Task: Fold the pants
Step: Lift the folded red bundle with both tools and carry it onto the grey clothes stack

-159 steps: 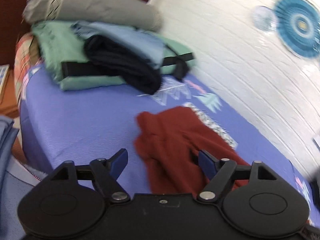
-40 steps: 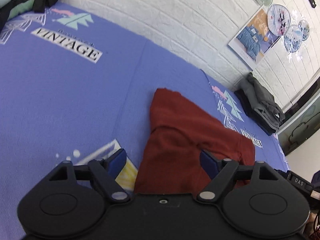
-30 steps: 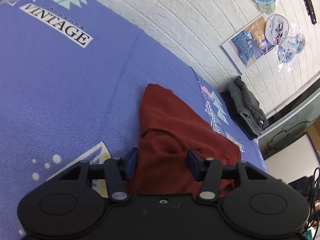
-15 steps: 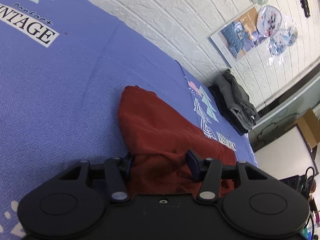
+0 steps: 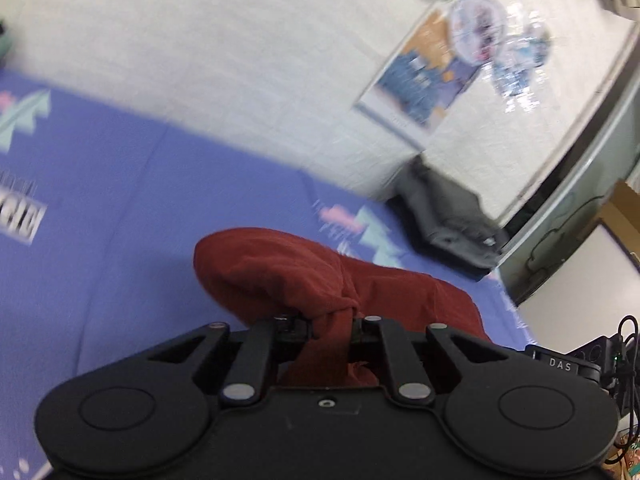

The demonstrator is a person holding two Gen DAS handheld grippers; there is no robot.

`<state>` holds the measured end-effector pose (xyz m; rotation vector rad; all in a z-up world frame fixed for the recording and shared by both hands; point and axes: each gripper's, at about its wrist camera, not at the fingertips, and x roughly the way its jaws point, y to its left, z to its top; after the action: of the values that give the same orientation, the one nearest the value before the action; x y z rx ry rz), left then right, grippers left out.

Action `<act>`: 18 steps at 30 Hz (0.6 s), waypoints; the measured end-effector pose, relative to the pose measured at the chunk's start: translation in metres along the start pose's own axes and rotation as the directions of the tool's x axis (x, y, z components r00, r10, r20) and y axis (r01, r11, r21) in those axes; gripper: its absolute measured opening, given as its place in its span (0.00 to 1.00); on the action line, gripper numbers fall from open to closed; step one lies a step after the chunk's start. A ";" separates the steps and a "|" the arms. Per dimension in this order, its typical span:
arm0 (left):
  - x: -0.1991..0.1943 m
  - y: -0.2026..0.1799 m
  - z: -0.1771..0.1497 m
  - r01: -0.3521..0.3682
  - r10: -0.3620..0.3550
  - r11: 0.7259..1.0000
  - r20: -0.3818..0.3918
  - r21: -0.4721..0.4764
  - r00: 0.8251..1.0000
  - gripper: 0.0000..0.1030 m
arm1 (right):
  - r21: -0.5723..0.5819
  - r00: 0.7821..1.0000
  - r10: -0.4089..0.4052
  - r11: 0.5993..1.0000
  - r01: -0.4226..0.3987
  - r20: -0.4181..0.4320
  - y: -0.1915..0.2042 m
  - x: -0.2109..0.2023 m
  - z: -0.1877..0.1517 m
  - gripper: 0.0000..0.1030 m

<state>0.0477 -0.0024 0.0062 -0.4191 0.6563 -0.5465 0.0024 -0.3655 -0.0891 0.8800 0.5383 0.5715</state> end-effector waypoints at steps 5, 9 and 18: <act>0.011 -0.052 0.037 0.059 -0.063 0.996 0.059 0.064 0.996 0.36 | -0.088 0.994 0.041 0.996 -0.032 0.103 0.014 -0.029 0.049 0.33; 0.041 -0.104 0.066 0.090 -0.100 0.986 0.066 0.140 0.993 0.36 | -0.157 0.984 0.032 0.988 -0.004 0.176 0.018 -0.052 0.096 0.33; 0.166 -0.201 0.129 0.220 -0.229 0.965 0.051 0.146 0.972 0.36 | -0.196 0.947 -0.074 0.971 0.140 0.311 -0.005 -0.093 0.227 0.33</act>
<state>0.1753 -0.2328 0.1289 -0.3810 0.5051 -0.7861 0.0827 -0.5546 0.0443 0.7088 0.2379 0.3768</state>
